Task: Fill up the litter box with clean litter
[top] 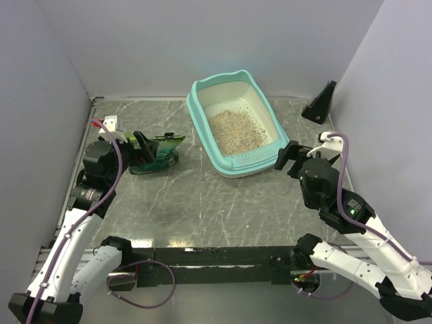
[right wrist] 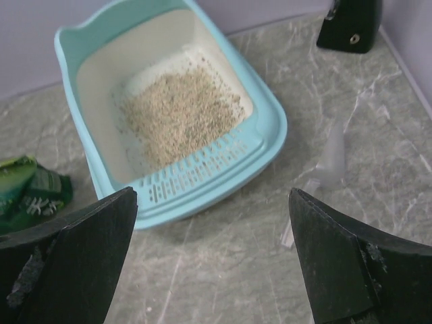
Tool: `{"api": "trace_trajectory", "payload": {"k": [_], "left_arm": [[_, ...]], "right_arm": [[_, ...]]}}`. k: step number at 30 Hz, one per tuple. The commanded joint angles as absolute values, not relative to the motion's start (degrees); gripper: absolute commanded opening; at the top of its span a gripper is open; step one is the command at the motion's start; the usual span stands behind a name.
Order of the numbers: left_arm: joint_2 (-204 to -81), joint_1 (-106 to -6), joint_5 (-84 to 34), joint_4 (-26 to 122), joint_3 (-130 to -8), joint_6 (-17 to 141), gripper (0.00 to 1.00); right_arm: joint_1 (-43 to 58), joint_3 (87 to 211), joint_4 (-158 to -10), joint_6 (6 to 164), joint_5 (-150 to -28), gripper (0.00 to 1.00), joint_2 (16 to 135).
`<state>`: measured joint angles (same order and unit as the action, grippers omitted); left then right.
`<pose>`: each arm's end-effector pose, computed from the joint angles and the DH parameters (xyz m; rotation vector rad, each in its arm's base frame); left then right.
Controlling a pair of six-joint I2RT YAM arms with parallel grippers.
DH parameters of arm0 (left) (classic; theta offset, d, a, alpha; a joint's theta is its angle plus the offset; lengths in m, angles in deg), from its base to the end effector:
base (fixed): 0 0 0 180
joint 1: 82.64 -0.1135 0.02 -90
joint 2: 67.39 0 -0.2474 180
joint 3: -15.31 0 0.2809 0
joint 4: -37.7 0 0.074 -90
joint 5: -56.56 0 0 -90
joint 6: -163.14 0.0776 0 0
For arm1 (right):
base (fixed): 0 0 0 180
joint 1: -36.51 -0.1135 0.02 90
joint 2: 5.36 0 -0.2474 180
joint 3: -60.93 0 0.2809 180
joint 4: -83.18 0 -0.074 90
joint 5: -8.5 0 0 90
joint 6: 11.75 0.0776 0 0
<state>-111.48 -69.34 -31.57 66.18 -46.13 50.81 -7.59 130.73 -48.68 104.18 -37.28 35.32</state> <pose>0.2516 -0.0621 0.3401 -0.1169 1.7860 -0.4781 0.1815 0.1005 0.3692 0.2226 1.7948 0.1327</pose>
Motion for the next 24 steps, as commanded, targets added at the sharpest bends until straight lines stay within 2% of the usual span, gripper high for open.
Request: {"api": "trace_trajectory", "payload": {"k": [1,7,17,24], "left_arm": [[-112.21,-69.46,-33.27,65.33,-49.06,49.15,0.97],[-113.18,-69.46,-45.71,70.59,-51.08,38.87,0.97],[-120.2,-69.63,-60.49,76.23,-54.16,25.43,0.97],[-136.87,-73.5,-58.84,85.88,-64.41,16.28,0.97]], "right_arm": [[-7.79,134.16,-46.79,105.05,-33.69,1.0,38.93],[-7.88,128.2,-54.34,100.84,-37.91,1.0,35.95],[-7.79,128.46,-49.69,106.19,-39.93,1.0,41.13],[-8.05,126.17,-51.62,107.34,-44.59,1.0,41.66]]}}
